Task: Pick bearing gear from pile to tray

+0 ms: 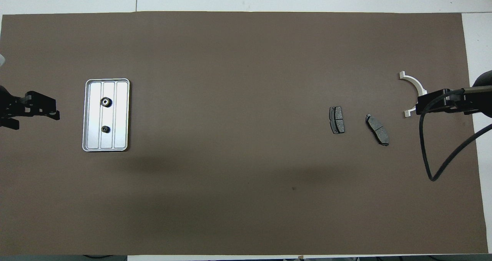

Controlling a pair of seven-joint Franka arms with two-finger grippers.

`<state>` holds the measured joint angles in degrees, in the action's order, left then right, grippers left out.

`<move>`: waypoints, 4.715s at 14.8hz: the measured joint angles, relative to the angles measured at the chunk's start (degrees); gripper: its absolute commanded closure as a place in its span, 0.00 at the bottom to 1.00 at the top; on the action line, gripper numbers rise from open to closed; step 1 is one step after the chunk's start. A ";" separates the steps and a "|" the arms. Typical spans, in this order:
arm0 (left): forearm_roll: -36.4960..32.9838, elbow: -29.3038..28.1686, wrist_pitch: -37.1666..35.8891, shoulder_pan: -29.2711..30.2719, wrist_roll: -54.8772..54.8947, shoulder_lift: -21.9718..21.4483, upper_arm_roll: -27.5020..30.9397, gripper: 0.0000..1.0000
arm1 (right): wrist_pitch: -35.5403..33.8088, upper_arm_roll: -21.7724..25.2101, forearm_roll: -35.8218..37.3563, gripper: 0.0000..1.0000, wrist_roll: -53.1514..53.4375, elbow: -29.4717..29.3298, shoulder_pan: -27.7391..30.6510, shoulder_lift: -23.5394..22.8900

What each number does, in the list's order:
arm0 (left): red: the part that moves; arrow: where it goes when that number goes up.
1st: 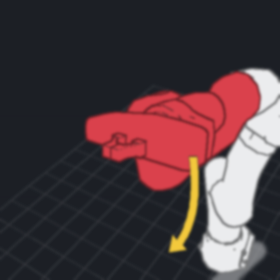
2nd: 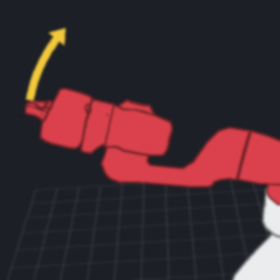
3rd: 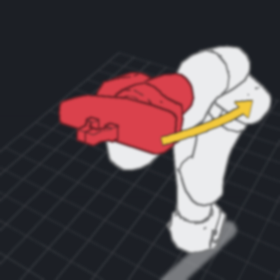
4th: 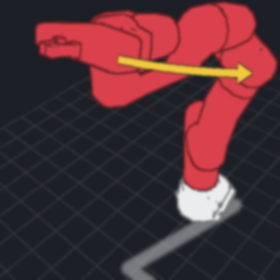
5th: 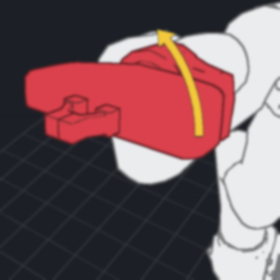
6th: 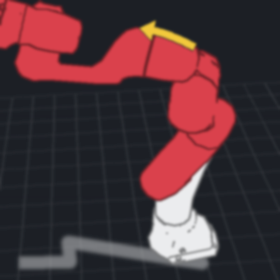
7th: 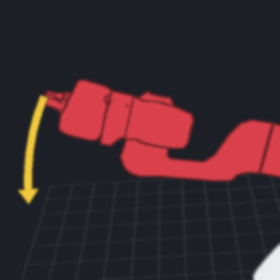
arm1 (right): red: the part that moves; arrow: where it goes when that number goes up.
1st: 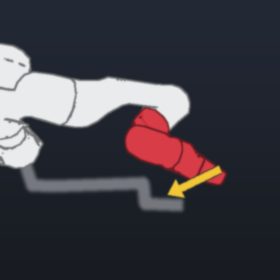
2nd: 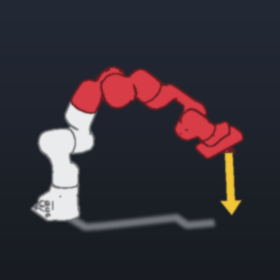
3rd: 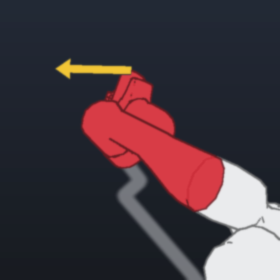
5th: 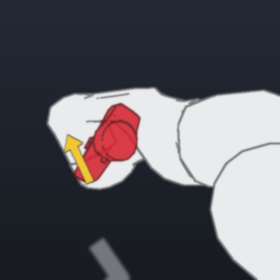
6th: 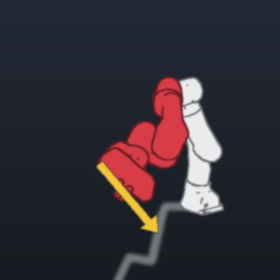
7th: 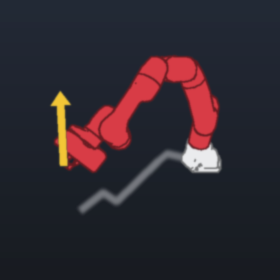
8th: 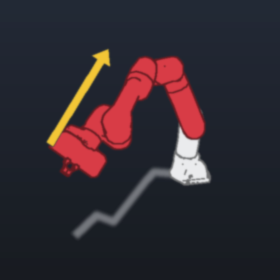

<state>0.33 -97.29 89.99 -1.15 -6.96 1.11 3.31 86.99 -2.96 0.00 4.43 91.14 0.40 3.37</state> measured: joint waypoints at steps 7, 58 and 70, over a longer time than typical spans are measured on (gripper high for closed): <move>0.00 -0.96 0.10 0.00 0.00 -4.09 -0.47 0.00 | 0.00 0.00 0.00 0.00 0.00 -0.01 0.00 0.00; 0.04 -0.57 2.47 -0.17 0.19 -4.02 -4.17 0.00 | 0.00 0.00 0.00 0.00 0.00 -0.01 0.00 0.00; 0.04 -0.57 2.47 -0.17 0.19 -4.02 -4.17 0.00 | 0.00 0.00 0.00 0.00 0.00 -0.01 0.00 0.00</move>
<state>0.37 -97.86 92.46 -1.32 -6.77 -2.91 -0.86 86.99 -2.96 0.00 4.43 91.13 0.40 3.37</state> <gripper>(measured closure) 0.000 0.000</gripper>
